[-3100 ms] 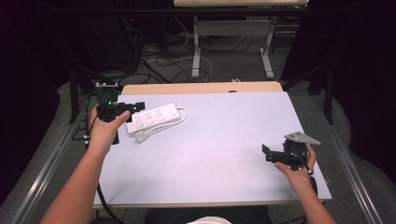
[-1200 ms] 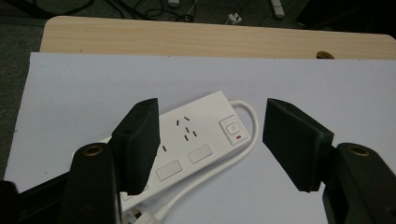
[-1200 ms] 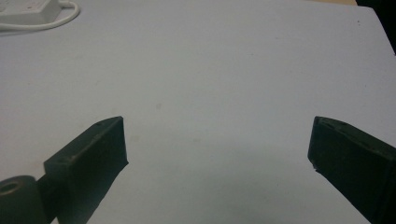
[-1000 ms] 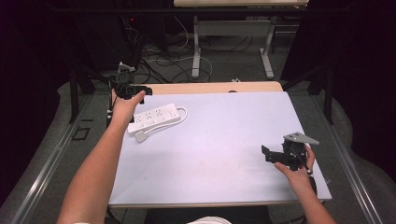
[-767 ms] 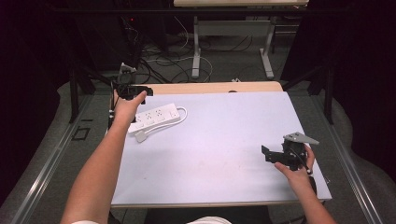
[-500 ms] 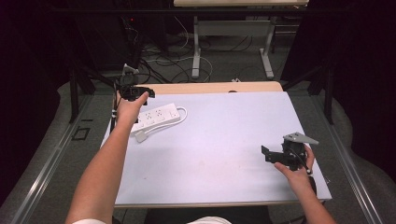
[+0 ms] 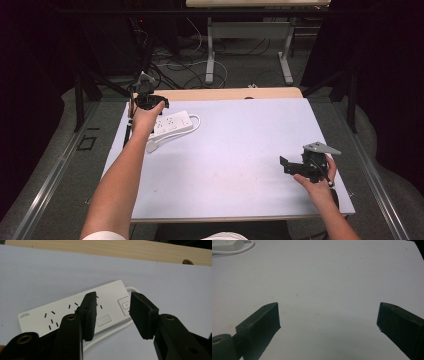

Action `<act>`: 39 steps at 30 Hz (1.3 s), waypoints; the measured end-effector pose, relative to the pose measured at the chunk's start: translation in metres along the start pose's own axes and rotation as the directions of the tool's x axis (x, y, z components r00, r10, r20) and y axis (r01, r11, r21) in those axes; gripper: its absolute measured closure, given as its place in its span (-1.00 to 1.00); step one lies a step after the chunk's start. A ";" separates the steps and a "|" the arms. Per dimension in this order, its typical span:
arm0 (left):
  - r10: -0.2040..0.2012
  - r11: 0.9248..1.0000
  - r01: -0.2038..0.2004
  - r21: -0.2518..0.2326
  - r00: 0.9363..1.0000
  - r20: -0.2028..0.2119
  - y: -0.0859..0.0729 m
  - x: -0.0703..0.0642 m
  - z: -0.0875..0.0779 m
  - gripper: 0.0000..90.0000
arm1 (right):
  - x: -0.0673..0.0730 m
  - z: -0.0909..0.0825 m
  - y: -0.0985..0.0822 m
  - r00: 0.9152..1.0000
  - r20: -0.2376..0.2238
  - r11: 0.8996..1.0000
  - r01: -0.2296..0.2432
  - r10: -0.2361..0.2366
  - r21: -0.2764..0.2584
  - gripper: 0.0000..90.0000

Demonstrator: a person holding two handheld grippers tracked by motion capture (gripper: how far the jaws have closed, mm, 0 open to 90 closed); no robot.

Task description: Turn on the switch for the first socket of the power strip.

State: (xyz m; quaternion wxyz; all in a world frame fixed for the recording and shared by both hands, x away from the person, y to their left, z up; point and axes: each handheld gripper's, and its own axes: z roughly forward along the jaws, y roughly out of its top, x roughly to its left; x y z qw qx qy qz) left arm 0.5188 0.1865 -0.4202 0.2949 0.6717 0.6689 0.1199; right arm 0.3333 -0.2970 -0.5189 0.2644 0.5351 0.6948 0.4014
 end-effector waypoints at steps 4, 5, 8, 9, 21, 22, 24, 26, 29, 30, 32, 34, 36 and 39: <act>-0.002 1.000 0.002 0.016 1.000 -0.011 -0.001 -0.001 0.006 0.32 | 0.000 0.000 0.000 1.000 -0.004 1.000 -0.003 0.003 0.000 -0.91; -0.004 1.000 0.005 0.019 1.000 -0.012 -0.002 -0.002 0.008 0.36 | 0.000 0.000 0.000 1.000 -0.005 1.000 -0.005 0.005 0.001 -0.91; -0.019 1.000 0.019 0.006 1.000 0.011 -0.005 -0.001 0.015 0.38 | 0.000 0.001 0.000 1.000 -0.006 1.000 -0.004 0.004 0.001 -0.91; -0.027 1.000 0.027 0.006 1.000 0.014 -0.006 -0.001 0.017 0.39 | 0.000 0.001 0.000 1.000 -0.006 1.000 -0.001 0.001 0.000 -0.91; -0.058 0.997 0.057 0.049 0.998 0.011 -0.013 0.007 0.036 0.58 | 0.001 0.003 -0.001 1.000 -0.012 1.000 -0.007 0.008 0.007 -0.91; -0.057 0.997 0.056 0.051 0.998 0.012 -0.013 0.006 0.037 0.58 | 0.001 0.003 -0.001 1.000 -0.012 1.000 -0.007 0.008 0.007 -0.91; -0.052 0.997 0.051 0.062 0.998 0.018 -0.013 0.006 0.038 0.60 | 0.001 0.003 -0.001 1.000 -0.013 1.000 -0.008 0.008 0.007 -0.91; -0.050 0.997 0.049 0.066 0.999 0.018 -0.013 0.005 0.039 0.63 | 0.001 0.003 -0.001 1.000 -0.011 1.000 -0.007 0.007 0.007 -0.91; -0.047 0.997 0.045 0.068 0.999 0.025 -0.014 0.005 0.042 0.66 | 0.001 0.003 -0.002 1.000 -0.014 1.000 -0.006 0.006 0.008 -0.91; -0.051 0.996 0.050 0.072 0.998 0.021 -0.014 0.004 0.043 0.66 | 0.000 0.003 -0.002 1.000 -0.014 1.000 -0.002 0.002 0.007 -0.91; -0.048 0.996 0.046 0.072 0.999 0.018 -0.015 0.003 0.047 0.66 | 0.000 0.003 -0.002 1.000 -0.014 1.000 0.002 -0.002 0.007 -0.91; -0.050 0.997 0.048 0.064 0.998 0.026 -0.017 0.003 0.050 0.65 | 0.000 0.003 -0.002 1.000 -0.015 1.000 0.002 -0.001 0.007 -0.91; -0.051 0.996 0.049 0.075 0.998 0.024 -0.019 0.003 0.054 0.68 | 0.000 0.003 -0.002 1.000 -0.016 1.000 -0.005 0.006 0.009 -0.91; -0.062 0.994 0.060 0.086 0.998 0.025 -0.021 0.004 0.059 0.71 | 0.000 0.003 -0.002 1.000 -0.017 1.000 -0.006 0.006 0.009 -0.91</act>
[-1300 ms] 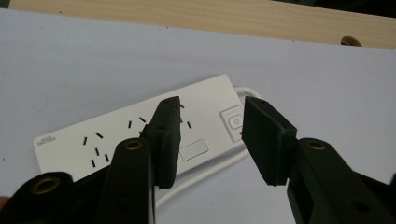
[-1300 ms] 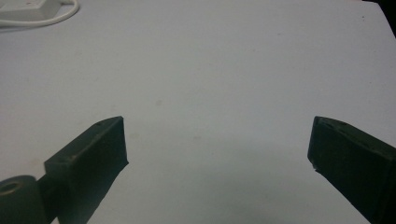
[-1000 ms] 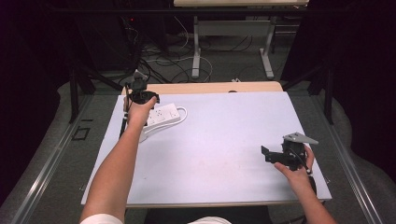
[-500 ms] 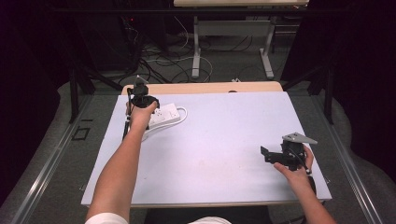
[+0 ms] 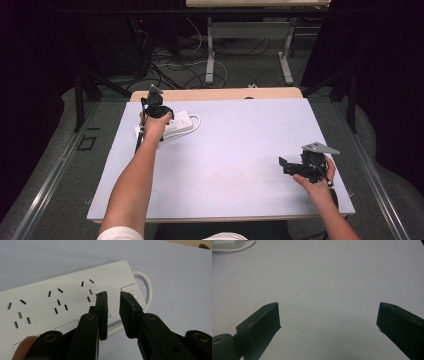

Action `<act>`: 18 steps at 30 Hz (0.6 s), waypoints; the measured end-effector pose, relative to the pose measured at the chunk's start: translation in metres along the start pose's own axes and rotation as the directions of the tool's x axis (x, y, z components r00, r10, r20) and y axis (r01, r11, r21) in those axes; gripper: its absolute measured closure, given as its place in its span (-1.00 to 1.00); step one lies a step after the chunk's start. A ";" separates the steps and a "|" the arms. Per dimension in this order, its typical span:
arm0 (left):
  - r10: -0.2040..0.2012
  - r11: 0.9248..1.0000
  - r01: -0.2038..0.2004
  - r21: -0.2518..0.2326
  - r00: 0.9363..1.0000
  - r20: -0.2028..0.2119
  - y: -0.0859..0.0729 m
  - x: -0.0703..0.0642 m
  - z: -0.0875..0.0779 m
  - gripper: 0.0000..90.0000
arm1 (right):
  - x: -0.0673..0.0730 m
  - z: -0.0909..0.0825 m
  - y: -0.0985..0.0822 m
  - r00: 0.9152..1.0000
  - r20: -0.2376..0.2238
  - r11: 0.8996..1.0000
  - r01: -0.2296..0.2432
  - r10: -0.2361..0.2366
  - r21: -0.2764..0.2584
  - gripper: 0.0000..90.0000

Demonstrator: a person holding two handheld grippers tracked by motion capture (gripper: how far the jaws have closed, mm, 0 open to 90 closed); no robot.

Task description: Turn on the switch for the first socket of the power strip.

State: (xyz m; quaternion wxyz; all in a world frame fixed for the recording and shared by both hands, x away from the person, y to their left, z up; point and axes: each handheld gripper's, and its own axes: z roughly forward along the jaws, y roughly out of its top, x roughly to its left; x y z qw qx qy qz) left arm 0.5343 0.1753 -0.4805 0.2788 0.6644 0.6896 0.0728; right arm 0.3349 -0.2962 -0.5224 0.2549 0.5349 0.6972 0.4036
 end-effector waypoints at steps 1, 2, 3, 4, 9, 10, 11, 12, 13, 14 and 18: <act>-0.001 1.000 0.001 0.011 1.000 0.002 0.000 0.001 0.001 0.73 | 0.000 0.000 0.000 1.000 0.001 1.000 0.002 -0.002 -0.001 -0.91; -0.004 1.000 0.004 0.006 1.000 -0.003 -0.001 0.001 0.003 0.74 | 0.000 0.000 0.000 1.000 0.000 1.000 0.004 -0.004 -0.001 -0.91; -0.004 1.000 0.004 0.014 1.000 -0.002 -0.001 0.001 0.004 0.74 | 0.000 0.000 0.000 1.000 0.002 1.000 0.005 -0.005 0.003 -0.91; -0.007 1.000 0.007 0.009 1.000 0.002 -0.002 0.002 0.005 0.75 | 0.000 0.000 0.000 1.000 0.002 1.000 0.003 -0.003 0.005 -0.91; -0.021 1.000 0.021 0.018 1.000 -0.002 -0.004 0.003 0.011 0.81 | 0.001 0.000 0.000 1.000 0.000 1.000 -0.001 0.001 0.007 -0.91; -0.020 1.000 0.020 0.017 1.000 0.001 -0.004 0.003 0.013 0.82 | 0.001 0.000 0.000 1.000 0.000 1.000 -0.001 0.001 0.008 -0.91; -0.013 1.000 0.014 0.019 1.000 -0.004 -0.005 0.004 0.014 0.84 | 0.001 0.000 0.000 1.000 0.000 1.000 -0.002 0.002 0.008 -0.91; -0.020 1.000 0.020 0.020 1.000 -0.004 -0.005 0.003 0.015 0.85 | 0.001 0.000 0.000 1.000 0.000 1.000 -0.001 0.001 0.008 -0.90; -0.010 1.000 0.011 0.025 1.000 -0.007 -0.006 0.003 0.016 0.85 | 0.001 0.000 0.000 1.000 0.000 1.000 0.000 0.000 0.009 -0.91; -0.022 1.000 0.022 0.022 1.000 0.002 -0.006 0.003 0.018 0.86 | 0.001 0.000 0.000 1.000 0.000 1.000 0.000 0.000 0.007 -0.91; -0.011 1.000 0.012 0.028 1.000 -0.009 -0.007 0.002 0.020 0.89 | 0.001 0.000 0.000 1.000 -0.002 1.000 -0.004 0.004 0.008 -0.90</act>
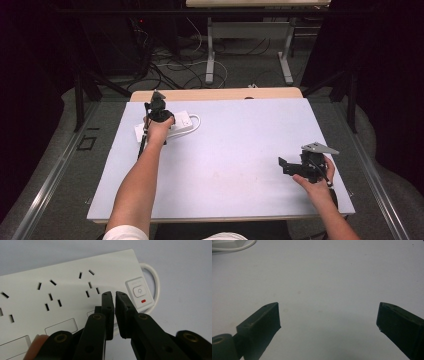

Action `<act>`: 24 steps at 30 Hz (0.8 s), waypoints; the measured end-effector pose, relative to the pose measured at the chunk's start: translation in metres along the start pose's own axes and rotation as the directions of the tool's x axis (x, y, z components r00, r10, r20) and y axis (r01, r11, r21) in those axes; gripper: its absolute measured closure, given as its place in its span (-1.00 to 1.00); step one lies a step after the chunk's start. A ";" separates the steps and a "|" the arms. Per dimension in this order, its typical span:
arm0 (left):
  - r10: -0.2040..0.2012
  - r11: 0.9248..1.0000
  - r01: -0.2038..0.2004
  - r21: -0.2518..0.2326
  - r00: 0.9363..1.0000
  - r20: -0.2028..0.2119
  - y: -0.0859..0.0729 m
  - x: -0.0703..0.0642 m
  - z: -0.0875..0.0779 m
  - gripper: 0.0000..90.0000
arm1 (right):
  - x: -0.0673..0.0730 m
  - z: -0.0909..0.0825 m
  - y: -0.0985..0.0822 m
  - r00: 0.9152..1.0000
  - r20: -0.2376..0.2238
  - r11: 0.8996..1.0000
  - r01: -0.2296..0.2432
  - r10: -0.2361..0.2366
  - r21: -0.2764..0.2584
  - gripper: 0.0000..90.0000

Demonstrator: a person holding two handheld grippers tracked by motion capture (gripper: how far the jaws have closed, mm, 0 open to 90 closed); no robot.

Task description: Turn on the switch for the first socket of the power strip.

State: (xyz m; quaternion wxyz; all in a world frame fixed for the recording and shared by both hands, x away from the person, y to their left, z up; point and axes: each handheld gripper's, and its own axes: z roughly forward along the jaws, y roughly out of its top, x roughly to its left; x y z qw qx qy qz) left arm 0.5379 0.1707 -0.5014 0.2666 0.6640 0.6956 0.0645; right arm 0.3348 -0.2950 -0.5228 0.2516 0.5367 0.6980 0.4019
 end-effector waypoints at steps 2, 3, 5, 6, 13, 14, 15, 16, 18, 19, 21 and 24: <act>0.000 1.000 0.000 -0.004 1.000 0.003 -0.001 -0.001 0.001 0.89 | 0.001 0.000 0.000 1.000 0.004 1.000 -0.003 0.003 -0.003 -0.90; -0.002 1.000 0.002 -0.002 1.000 0.000 -0.001 -0.001 0.002 0.89 | 0.001 0.001 0.000 1.000 0.004 1.000 0.000 0.000 -0.009 -0.90; 0.004 1.000 -0.004 0.003 1.000 -0.003 -0.001 -0.002 0.003 0.91 | 0.001 0.001 0.000 1.000 -0.004 1.000 0.000 0.000 -0.002 -0.90; 0.003 1.000 -0.003 0.002 1.000 -0.005 -0.002 -0.002 0.003 0.92 | 0.001 0.001 0.000 1.000 -0.005 1.000 0.000 0.000 -0.001 -0.90; 0.002 1.000 -0.002 0.007 1.000 -0.015 -0.003 -0.003 0.007 0.95 | 0.001 0.001 0.000 1.000 -0.005 1.000 0.005 -0.005 0.000 -0.90; 0.003 1.000 -0.003 0.007 1.000 -0.015 -0.003 -0.003 0.007 0.95 | 0.001 0.001 0.000 1.000 -0.005 1.000 -0.001 0.001 0.002 -0.90; 0.005 1.000 -0.005 0.010 1.000 -0.015 -0.003 -0.003 0.008 0.95 | 0.001 0.001 0.000 1.000 -0.005 1.000 0.005 -0.005 0.001 -0.90; 0.006 1.000 -0.006 0.010 1.000 -0.015 -0.003 -0.003 0.008 0.95 | 0.001 0.001 0.000 1.000 -0.006 1.000 0.002 -0.002 0.002 -0.90; 0.009 1.000 -0.009 0.014 1.000 -0.021 -0.004 -0.003 0.009 0.95 | 0.001 0.001 0.000 1.000 -0.006 1.000 0.003 -0.003 0.002 -0.90; 0.009 1.000 -0.009 0.016 1.000 -0.019 -0.004 -0.004 0.010 0.95 | 0.001 0.001 0.000 1.000 -0.002 1.000 0.007 -0.007 0.004 -0.90; 0.009 1.000 -0.008 0.013 1.000 -0.018 -0.005 -0.004 0.011 0.95 | 0.001 0.001 0.000 1.000 -0.002 1.000 0.008 -0.008 0.003 -0.90; 0.011 1.000 -0.011 0.014 1.000 -0.020 -0.005 -0.005 0.011 0.95 | 0.001 0.001 0.000 1.000 -0.002 1.000 0.006 -0.006 0.004 -0.90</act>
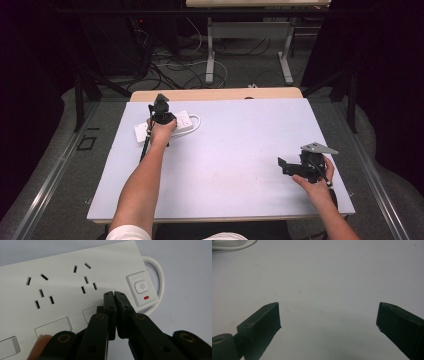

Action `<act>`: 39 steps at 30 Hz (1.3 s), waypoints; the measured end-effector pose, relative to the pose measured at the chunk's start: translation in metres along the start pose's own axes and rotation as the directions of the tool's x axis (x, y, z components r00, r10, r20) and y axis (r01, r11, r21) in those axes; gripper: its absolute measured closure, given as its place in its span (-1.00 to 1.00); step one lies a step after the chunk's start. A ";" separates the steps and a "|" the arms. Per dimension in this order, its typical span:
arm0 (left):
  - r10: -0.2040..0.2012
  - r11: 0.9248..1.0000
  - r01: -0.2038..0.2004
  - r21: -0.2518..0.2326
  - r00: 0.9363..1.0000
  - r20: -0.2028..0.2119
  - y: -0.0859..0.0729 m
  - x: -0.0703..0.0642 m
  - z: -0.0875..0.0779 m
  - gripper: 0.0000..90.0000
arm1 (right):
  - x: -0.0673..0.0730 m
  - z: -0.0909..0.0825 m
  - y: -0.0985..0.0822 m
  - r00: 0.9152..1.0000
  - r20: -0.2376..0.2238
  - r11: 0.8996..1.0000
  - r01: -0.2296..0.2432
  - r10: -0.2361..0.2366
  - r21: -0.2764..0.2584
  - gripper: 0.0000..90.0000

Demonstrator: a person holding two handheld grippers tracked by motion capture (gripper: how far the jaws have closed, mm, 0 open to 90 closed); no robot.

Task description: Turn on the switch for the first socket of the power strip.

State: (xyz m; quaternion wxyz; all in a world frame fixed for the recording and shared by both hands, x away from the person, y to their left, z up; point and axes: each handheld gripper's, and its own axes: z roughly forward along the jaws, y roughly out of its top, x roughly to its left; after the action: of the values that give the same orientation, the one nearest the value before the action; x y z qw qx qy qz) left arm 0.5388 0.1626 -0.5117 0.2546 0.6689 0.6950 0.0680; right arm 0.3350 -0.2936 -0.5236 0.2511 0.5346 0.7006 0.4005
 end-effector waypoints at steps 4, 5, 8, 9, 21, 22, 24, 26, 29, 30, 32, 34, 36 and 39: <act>-0.010 1.000 0.010 -0.003 1.000 0.002 0.000 0.001 0.000 0.98 | 0.000 0.000 0.000 1.000 0.000 1.000 0.004 -0.004 -0.001 -0.90; -0.011 1.000 0.011 -0.003 1.000 0.001 0.000 0.001 0.000 0.98 | 0.000 0.000 0.000 1.000 -0.003 1.000 -0.002 0.002 0.000 -0.90; -0.005 1.000 0.005 -0.002 1.000 -0.003 0.000 0.000 0.000 0.98 | 0.000 0.000 0.000 1.000 -0.004 1.000 0.004 -0.004 0.000 -0.90; -0.006 1.000 0.006 -0.002 1.000 -0.003 0.000 0.000 0.000 0.98 | 0.000 0.000 0.000 1.000 -0.002 1.000 0.009 -0.009 -0.001 -0.90; -0.002 1.000 0.002 -0.003 1.000 -0.018 -0.001 -0.001 0.001 0.99 | 0.000 0.000 0.000 1.000 -0.006 1.000 0.007 -0.007 -0.004 -0.90; -0.004 1.000 0.004 0.001 1.000 -0.020 -0.001 -0.001 0.000 0.99 | 0.000 0.000 0.000 1.000 -0.006 1.000 0.001 -0.001 0.000 -0.90; -0.001 1.000 0.001 0.000 1.000 -0.023 -0.001 -0.002 0.001 0.99 | 0.000 0.000 0.000 1.000 -0.004 1.000 0.009 -0.009 -0.002 -0.90; -0.004 1.000 0.004 0.003 1.000 -0.025 -0.001 -0.002 0.000 0.99 | 0.000 0.000 0.000 1.000 -0.007 1.000 0.008 -0.008 -0.005 -0.90; 0.002 1.000 -0.002 0.005 1.000 -0.028 -0.001 -0.002 0.001 0.99 | 0.000 0.000 0.000 1.000 -0.008 1.000 0.007 -0.007 -0.005 -0.90; 0.002 1.000 -0.002 0.006 1.000 -0.020 -0.002 -0.002 0.003 0.99 | 0.000 0.000 0.000 1.000 -0.008 1.000 0.007 -0.007 -0.005 -0.90; -0.004 1.000 0.004 -0.003 1.000 -0.014 -0.002 -0.003 0.003 0.99 | 0.000 0.000 0.000 1.000 -0.007 1.000 0.009 -0.009 -0.006 -0.90; 0.011 1.000 -0.011 -0.002 1.000 -0.028 -0.002 -0.004 0.003 0.99 | 0.000 0.000 0.000 1.000 -0.007 1.000 0.010 -0.010 -0.006 -0.90; 0.017 1.000 -0.017 0.000 0.999 -0.030 -0.002 -0.004 0.003 0.99 | 0.000 0.000 0.000 1.000 -0.008 1.000 0.008 -0.008 -0.006 -0.90; 0.012 1.000 -0.012 0.000 0.999 -0.029 -0.002 -0.004 0.003 0.99 | 0.000 0.000 0.000 1.000 -0.008 1.000 0.010 -0.010 -0.006 -0.90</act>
State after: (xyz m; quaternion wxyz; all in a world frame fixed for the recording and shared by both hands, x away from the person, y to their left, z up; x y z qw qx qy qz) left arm 0.5380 0.1582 -0.5143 0.2440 0.6722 0.6945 0.0793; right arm 0.3351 -0.2939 -0.5232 0.2520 0.5289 0.7029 0.4034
